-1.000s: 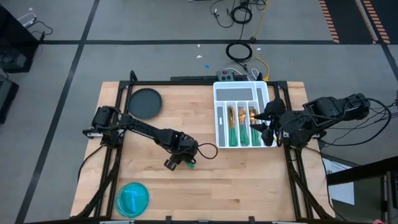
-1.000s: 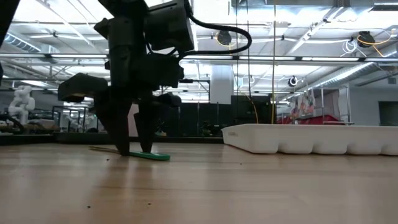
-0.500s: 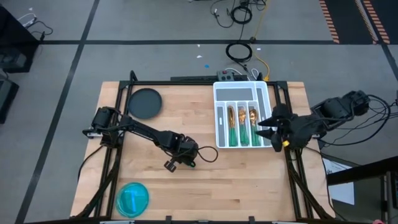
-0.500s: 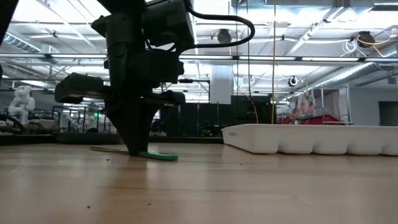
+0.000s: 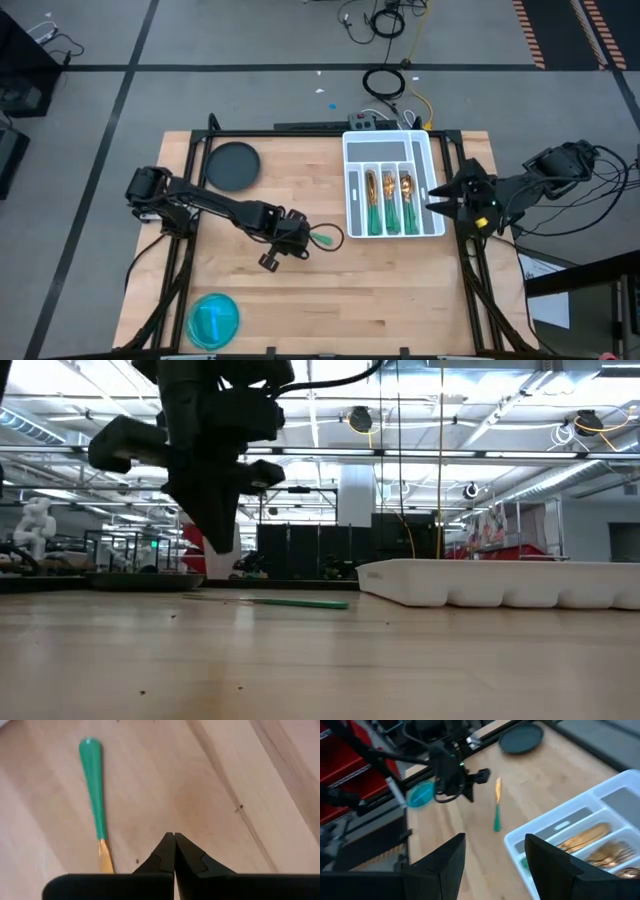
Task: Sort silverware
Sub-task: Put the green knife into the white silverware organizer
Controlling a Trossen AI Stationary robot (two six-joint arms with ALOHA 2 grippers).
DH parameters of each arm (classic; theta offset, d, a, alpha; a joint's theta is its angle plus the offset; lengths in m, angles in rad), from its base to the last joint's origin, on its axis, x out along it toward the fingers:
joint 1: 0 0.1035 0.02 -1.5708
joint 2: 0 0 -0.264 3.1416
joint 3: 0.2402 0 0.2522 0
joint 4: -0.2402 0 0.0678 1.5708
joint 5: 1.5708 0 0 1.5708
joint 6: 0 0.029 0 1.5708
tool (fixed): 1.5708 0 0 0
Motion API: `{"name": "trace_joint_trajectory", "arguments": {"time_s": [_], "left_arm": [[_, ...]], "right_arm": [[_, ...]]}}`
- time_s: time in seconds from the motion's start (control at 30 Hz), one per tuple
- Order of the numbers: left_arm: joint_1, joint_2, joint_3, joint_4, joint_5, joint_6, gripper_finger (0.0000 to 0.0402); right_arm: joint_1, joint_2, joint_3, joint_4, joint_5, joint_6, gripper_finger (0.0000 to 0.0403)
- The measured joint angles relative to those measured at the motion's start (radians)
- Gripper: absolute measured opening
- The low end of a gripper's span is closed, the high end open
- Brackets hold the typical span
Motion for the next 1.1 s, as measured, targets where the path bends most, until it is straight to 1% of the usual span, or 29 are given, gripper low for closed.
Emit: {"name": "trace_joint_trajectory", "arguments": {"time_s": [0.07, 0.17, 0.23, 0.3, 0.4, 0.53, 0.63, 0.67, 0.73, 0.83, 0.97, 1.1], "left_arm": [[0.001, -0.02, -0.001, -0.018, -0.006, -0.036, 0.0001], [0.001, -0.079, -0.001, -0.02, -0.053, -0.121, 0.0001], [-0.008, -0.149, -0.001, -0.02, -0.101, -0.157, 0.0001], [-0.021, -0.242, -0.001, -0.016, -0.17, -0.188, 0.0001], [-0.042, -0.419, 0.0, -0.003, -0.268, -0.251, 0.0001], [-0.092, -0.663, 0.002, 0.015, -0.386, -0.398, 0.0001], [-0.152, -0.812, 0.003, 0.021, -0.458, -0.459, 0.0001], [-0.171, -0.852, 0.003, 0.021, -0.47, -0.469, 0.0001], [-0.204, -0.916, 0.003, 0.021, -0.486, -0.487, 0.0001], [-0.232, -0.98, 0.003, 0.02, -0.498, -0.508, 0.0012], [-0.243, -1.023, 0.003, -0.002, -0.502, -0.528, 0.0035], [-0.243, -1.041, 0.003, -0.086, -0.516, -0.563, 0.0052]], "right_arm": [[0.0, -0.001, -0.002, -0.002, 0.036, 0.002, 0.0196], [-0.018, 0.017, -0.029, -0.002, 0.035, -0.006, 0.0197], [-0.045, 0.052, -0.063, 0.001, 0.037, -0.015, 0.0197], [-0.062, 0.097, -0.107, 0.029, 0.02, -0.019, 0.0197], [-0.091, 0.167, -0.183, 0.184, 0.003, -0.088, 0.0197], [-0.136, 0.277, -0.277, 0.5, 0.004, -0.341, 0.0197], [-0.18, 0.381, -0.29, 0.706, 0.001, -0.524, 0.0197], [-0.195, 0.414, -0.281, 0.756, 0.0, -0.563, 0.0196], [-0.232, 0.479, -0.253, 0.823, 0.001, -0.586, 0.0196], [-0.294, 0.573, -0.19, 0.823, -0.018, -0.549, 0.0197], [-0.361, 0.692, -0.074, 0.82, -0.115, -0.596, 0.0197], [-0.423, 0.843, 0.046, 0.807, -0.24, -0.625, 0.0197]]}}
